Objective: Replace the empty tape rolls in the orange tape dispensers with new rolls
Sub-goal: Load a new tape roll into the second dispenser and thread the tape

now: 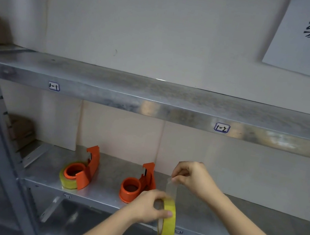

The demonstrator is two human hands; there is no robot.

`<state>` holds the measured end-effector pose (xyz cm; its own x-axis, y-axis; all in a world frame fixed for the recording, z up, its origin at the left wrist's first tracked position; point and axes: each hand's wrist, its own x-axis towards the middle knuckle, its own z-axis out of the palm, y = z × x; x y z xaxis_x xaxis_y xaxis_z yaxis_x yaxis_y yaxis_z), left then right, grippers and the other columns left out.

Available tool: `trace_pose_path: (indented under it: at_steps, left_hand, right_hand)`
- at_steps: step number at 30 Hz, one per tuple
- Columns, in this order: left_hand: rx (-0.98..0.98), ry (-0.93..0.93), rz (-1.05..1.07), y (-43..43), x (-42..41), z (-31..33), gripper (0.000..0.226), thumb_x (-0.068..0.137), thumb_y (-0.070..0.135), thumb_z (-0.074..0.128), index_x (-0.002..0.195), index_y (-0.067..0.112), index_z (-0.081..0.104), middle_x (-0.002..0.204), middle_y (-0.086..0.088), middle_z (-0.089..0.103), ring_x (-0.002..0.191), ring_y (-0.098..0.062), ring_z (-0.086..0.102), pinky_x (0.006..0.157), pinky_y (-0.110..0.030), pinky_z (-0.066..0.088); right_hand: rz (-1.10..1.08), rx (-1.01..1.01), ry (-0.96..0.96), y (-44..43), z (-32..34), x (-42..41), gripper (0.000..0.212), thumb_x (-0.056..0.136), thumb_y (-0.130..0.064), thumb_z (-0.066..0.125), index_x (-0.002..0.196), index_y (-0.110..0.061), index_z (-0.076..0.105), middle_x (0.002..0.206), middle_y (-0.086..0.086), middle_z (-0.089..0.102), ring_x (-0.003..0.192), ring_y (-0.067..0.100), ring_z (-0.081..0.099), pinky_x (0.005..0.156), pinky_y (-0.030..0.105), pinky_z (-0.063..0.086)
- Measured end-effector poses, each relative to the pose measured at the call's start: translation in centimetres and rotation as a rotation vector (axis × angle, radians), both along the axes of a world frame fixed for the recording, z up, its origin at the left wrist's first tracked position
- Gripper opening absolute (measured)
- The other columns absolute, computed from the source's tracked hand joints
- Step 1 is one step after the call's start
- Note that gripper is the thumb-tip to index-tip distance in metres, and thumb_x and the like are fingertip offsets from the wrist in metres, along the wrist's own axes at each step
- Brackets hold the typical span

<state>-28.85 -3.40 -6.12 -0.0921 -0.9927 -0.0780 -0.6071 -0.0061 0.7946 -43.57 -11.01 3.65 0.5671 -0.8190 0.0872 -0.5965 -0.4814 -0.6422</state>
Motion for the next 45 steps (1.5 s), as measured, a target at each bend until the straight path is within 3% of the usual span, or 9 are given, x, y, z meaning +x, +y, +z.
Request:
trace_pose_path:
  at_steps: [7,11,16,21,25,29,37,42,45]
  left_hand:
    - [-0.043,0.02,-0.033,0.3,2.2,-2.0,0.052,0.079,0.03,0.076,0.127,0.023,0.059,0.127,0.007,0.059,0.115,-0.006,0.055,0.096,-0.015,0.042]
    - [-0.064,0.059,-0.055,-0.1,3.8,-2.2,0.051,0.081,0.032,0.075,0.128,0.023,0.058,0.127,0.007,0.059,0.114,-0.007,0.056,0.094,-0.015,0.042]
    - [-0.064,0.126,-0.092,-0.3,5.4,-2.3,0.047,0.084,0.032,0.073,0.128,0.023,0.058,0.124,0.005,0.06,0.106,-0.008,0.061,0.08,-0.003,0.045]
    - [-0.057,0.202,-0.169,-0.3,6.9,-1.9,0.047,0.082,0.027,0.074,0.126,0.021,0.058,0.122,0.004,0.059,0.102,-0.007,0.06,0.083,-0.01,0.048]
    - [0.0,0.341,-0.225,-0.4,8.7,-1.6,0.045,0.078,0.02,0.075,0.12,0.026,0.059,0.117,0.001,0.059,0.094,-0.008,0.058,0.079,-0.019,0.052]
    - [0.073,0.38,-0.266,-0.4,10.7,-0.7,0.043,0.082,0.014,0.073,0.115,0.038,0.058,0.116,-0.002,0.061,0.096,-0.009,0.06,0.081,-0.023,0.055]
    - [0.057,0.319,-0.311,-1.0,13.3,0.6,0.048,0.083,0.013,0.074,0.125,0.028,0.059,0.122,0.01,0.061,0.109,0.0,0.06,0.092,-0.016,0.049]
    - [0.068,0.289,-0.324,-2.2,13.2,0.4,0.053,0.074,0.031,0.078,0.123,0.035,0.061,0.122,0.007,0.064,0.115,-0.013,0.061,0.098,-0.026,0.05]
    - [0.041,0.276,-0.314,-2.7,12.4,0.0,0.049,0.072,0.03,0.077,0.118,0.039,0.061,0.123,0.001,0.065,0.113,-0.018,0.061,0.099,-0.029,0.05]
  right_hand:
    - [-0.034,-0.047,0.002,1.2,-0.4,2.3,0.034,0.074,-0.005,0.072,0.06,-0.031,0.055,0.069,0.002,0.069,0.072,0.016,0.068,0.068,0.024,0.051]
    - [-0.06,-0.033,-0.028,1.7,-0.2,3.6,0.031,0.075,-0.006,0.072,0.062,-0.03,0.058,0.067,0.0,0.067,0.064,0.012,0.063,0.066,0.027,0.052]
    - [-0.074,0.03,-0.102,2.5,0.5,4.8,0.021,0.075,-0.001,0.072,0.067,-0.018,0.063,0.055,-0.011,0.064,0.049,-0.003,0.057,0.056,0.014,0.046]
    - [-0.085,0.058,-0.13,3.4,1.2,5.9,0.02,0.076,-0.001,0.073,0.067,-0.017,0.064,0.05,-0.013,0.065,0.05,-0.001,0.059,0.055,0.012,0.046]
    - [-0.077,0.001,-0.118,3.8,2.1,7.5,0.01,0.075,-0.003,0.073,0.071,-0.01,0.068,0.063,-0.003,0.068,0.054,0.002,0.061,0.06,0.021,0.053]
    - [-0.071,-0.028,-0.117,3.7,2.1,9.2,0.005,0.076,-0.005,0.074,0.079,-0.003,0.07,0.076,0.012,0.074,0.07,0.021,0.07,0.067,0.029,0.058]
    - [-0.114,0.011,-0.161,3.1,2.4,9.6,0.003,0.075,-0.003,0.073,0.076,-0.005,0.071,0.07,0.009,0.072,0.053,0.001,0.061,0.054,0.012,0.045]
    - [-0.143,0.021,-0.165,3.1,2.7,9.2,0.003,0.076,-0.002,0.072,0.078,-0.004,0.07,0.067,0.005,0.069,0.05,-0.003,0.059,0.049,0.007,0.041]
    - [-0.169,0.022,-0.173,3.0,2.7,8.4,0.003,0.077,-0.001,0.071,0.079,-0.003,0.071,0.068,0.01,0.07,0.052,0.0,0.06,0.049,0.008,0.043]
